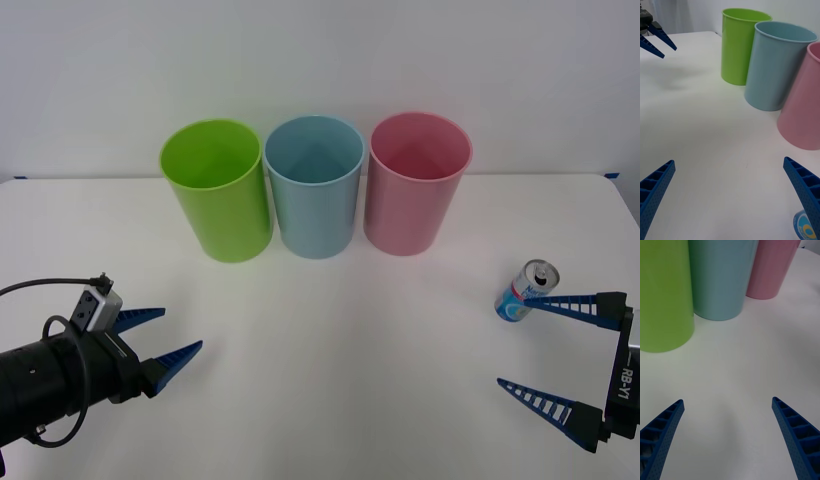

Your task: Put cans in the blue bin and PET bottles in the pink bin and trash in the green bin.

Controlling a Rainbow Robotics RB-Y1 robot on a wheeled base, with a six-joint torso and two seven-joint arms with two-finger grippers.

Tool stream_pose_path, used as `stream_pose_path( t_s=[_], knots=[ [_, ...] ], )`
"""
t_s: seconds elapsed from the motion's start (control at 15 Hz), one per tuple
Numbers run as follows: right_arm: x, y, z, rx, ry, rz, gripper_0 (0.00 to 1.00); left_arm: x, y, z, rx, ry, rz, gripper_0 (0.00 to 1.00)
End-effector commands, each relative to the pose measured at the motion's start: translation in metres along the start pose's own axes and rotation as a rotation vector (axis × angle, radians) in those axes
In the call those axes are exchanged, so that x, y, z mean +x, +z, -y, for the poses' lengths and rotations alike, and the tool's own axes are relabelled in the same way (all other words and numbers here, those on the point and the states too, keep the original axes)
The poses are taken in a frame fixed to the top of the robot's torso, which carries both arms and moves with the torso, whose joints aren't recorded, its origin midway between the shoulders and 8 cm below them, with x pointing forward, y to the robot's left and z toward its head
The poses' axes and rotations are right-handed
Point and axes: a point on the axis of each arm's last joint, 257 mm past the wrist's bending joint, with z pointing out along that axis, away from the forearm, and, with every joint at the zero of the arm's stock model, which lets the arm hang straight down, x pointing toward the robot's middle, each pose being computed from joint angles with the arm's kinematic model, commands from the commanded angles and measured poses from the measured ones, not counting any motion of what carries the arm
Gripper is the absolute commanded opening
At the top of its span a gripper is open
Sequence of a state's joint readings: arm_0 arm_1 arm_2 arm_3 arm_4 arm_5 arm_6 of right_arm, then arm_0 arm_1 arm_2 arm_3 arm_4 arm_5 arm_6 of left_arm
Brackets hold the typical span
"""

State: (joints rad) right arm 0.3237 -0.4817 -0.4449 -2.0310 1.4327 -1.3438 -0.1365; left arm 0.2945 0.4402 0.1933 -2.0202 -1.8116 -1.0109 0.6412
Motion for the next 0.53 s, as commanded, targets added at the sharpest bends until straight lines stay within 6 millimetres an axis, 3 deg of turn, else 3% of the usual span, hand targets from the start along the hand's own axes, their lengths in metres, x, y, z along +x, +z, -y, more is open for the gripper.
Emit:
stream_pose_path(
  t_s=[0.07,0.53],
  knots=[
    [0.0000,0.0000,0.0000,0.000,0.000,0.000,1.00,0.0000,0.0000,0.0000,0.000,0.000,0.000,0.79],
    [0.0000,0.0000,0.0000,0.000,0.000,0.000,1.00,0.0000,0.0000,0.0000,0.000,0.000,0.000,0.79]
  ],
)
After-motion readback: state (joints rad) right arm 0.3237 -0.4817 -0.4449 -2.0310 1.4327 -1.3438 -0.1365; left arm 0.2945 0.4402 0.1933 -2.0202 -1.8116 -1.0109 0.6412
